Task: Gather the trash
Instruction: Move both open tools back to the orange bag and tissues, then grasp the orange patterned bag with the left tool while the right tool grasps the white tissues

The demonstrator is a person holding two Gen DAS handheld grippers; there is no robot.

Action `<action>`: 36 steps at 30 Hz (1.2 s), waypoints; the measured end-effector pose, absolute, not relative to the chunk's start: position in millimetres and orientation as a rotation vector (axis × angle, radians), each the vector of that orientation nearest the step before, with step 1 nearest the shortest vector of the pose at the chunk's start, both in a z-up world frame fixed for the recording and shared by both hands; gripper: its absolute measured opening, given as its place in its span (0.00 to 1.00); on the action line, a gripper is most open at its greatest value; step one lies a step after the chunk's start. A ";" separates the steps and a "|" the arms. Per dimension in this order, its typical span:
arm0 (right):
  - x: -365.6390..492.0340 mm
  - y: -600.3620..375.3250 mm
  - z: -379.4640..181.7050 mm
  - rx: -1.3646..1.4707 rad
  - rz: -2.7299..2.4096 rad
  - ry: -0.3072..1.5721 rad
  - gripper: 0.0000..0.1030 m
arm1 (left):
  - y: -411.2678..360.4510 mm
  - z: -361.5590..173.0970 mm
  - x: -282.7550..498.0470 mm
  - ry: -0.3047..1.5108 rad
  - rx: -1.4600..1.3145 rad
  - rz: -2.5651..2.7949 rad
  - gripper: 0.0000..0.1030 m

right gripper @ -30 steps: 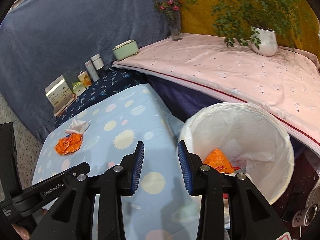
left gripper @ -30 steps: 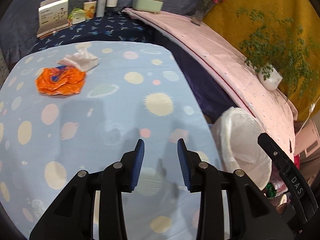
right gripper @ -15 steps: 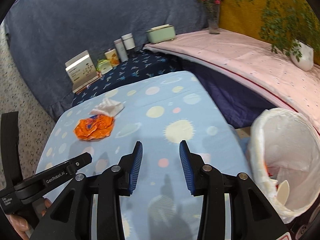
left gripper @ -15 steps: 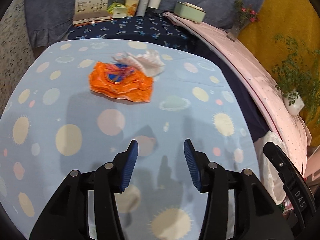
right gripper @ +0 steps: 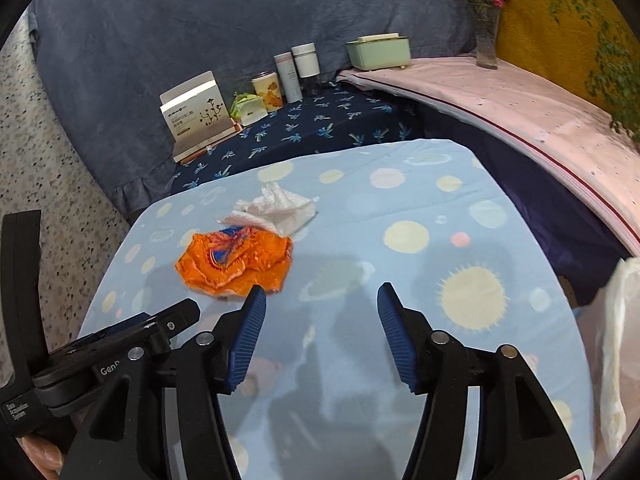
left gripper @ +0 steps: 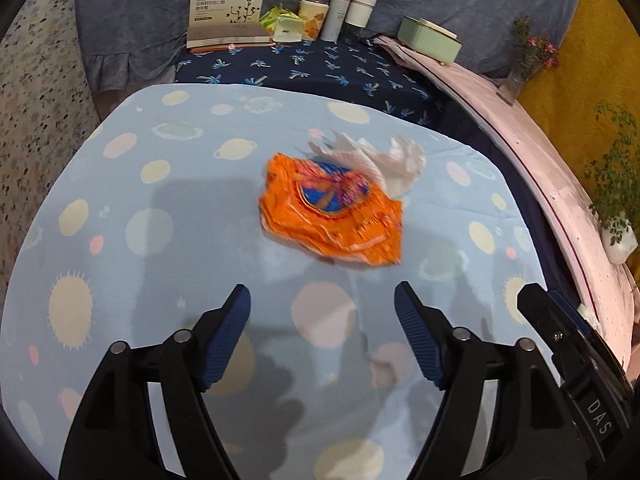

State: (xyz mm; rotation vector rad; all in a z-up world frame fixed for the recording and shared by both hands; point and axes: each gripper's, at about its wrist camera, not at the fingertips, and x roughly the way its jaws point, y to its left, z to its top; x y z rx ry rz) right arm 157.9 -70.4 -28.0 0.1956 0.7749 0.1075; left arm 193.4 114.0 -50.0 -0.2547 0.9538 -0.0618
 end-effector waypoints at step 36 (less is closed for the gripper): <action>267.3 -66.3 -61.7 0.268 0.186 0.835 0.05 | 101.0 -65.5 252.3 0.947 -0.186 -0.078 0.11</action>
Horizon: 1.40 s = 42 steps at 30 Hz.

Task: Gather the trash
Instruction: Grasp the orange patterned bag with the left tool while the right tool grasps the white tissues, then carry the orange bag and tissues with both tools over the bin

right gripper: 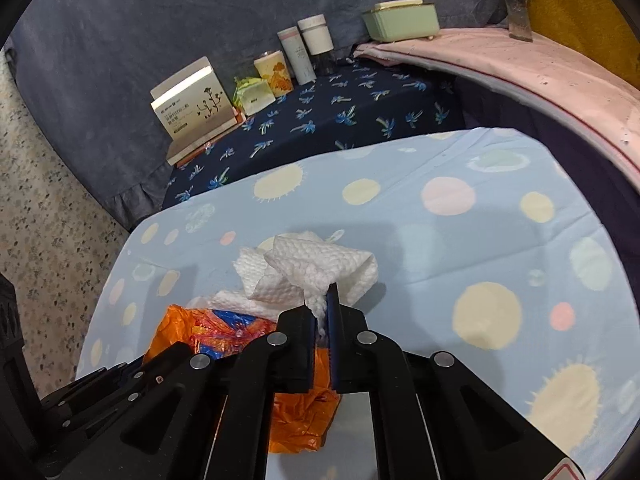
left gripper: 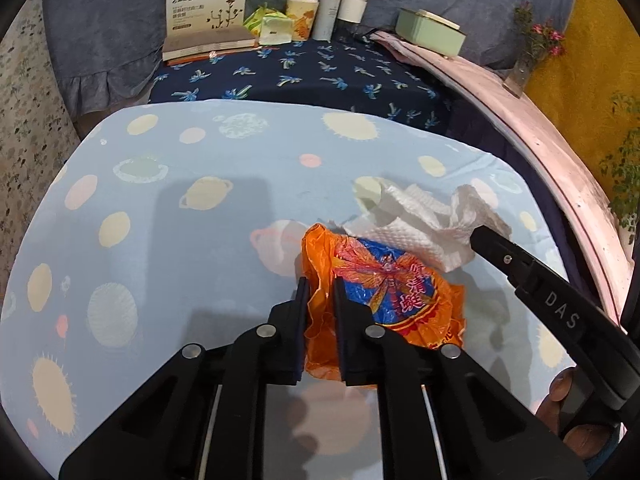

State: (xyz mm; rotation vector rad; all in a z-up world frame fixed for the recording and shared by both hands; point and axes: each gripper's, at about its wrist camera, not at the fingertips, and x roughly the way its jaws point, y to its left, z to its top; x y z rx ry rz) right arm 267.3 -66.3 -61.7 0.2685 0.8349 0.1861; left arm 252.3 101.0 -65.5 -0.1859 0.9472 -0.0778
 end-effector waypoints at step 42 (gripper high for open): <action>-15.8 -379.0 30.0 0.380 -0.254 0.645 0.05 | -221.2 33.9 66.4 0.878 0.068 -0.475 0.09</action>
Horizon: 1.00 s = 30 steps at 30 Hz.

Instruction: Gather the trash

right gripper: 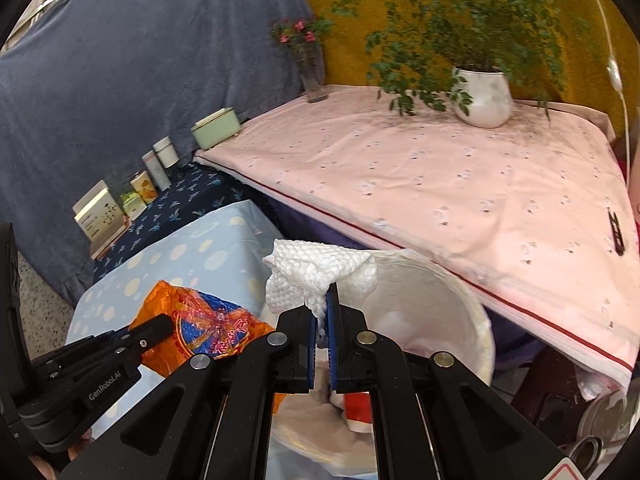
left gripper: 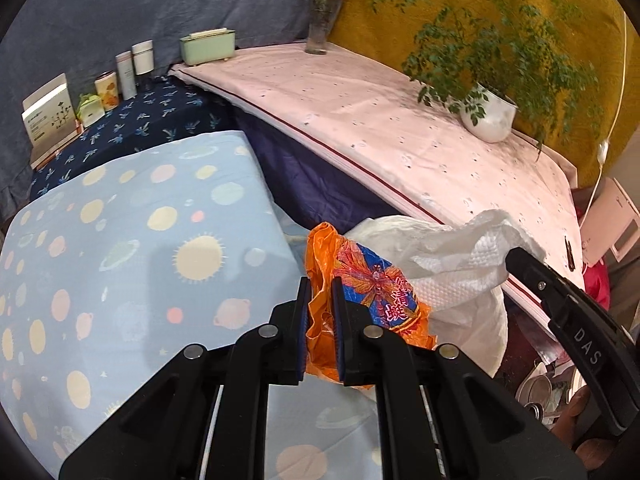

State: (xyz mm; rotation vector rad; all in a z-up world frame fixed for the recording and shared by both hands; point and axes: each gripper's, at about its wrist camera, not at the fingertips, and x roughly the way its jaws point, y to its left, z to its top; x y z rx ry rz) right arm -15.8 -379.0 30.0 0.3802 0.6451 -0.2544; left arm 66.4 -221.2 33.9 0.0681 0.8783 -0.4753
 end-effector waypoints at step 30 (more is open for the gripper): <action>-53.6 -392.4 19.2 0.307 -0.273 0.693 0.41 | -254.9 21.7 50.7 0.878 0.098 -0.449 0.59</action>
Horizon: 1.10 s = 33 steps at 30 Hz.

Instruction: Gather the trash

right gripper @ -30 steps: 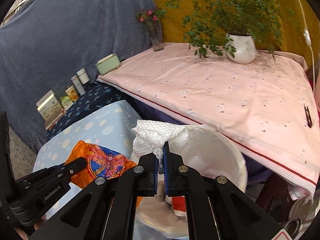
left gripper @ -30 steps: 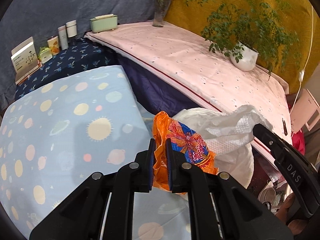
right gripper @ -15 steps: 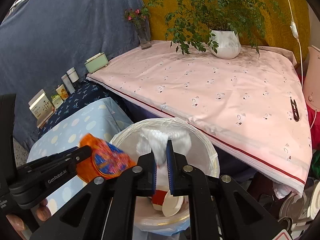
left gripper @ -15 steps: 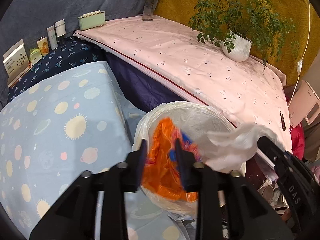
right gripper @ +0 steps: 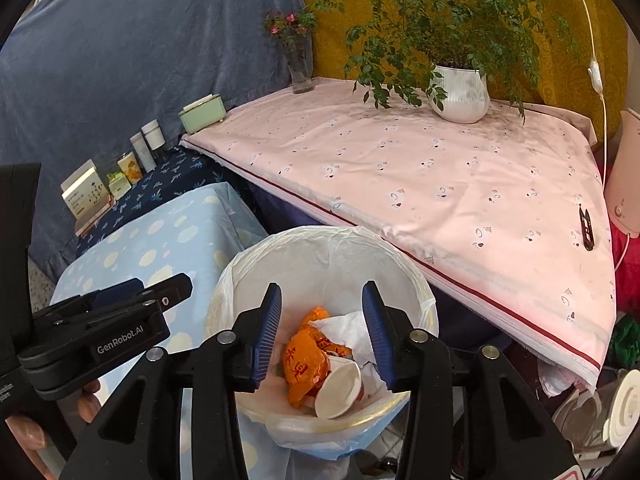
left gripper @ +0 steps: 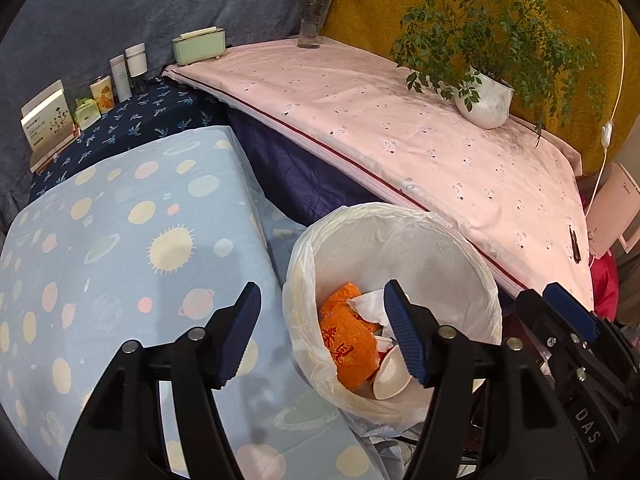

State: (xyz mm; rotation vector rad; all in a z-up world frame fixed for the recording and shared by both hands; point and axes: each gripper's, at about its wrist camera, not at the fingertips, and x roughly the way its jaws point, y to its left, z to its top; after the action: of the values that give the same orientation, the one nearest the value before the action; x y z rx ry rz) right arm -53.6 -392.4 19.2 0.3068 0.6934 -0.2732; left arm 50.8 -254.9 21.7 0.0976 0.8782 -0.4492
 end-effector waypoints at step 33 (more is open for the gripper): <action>-108.6 -347.5 12.8 0.154 -0.219 0.779 0.91 | -194.4 10.5 -19.1 0.885 0.087 -0.311 0.87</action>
State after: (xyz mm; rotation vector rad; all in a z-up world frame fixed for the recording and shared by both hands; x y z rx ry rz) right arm -108.6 -347.5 12.8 0.1541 0.7787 -0.2191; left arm -19.1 -194.4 10.5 0.0873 0.8845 -0.3114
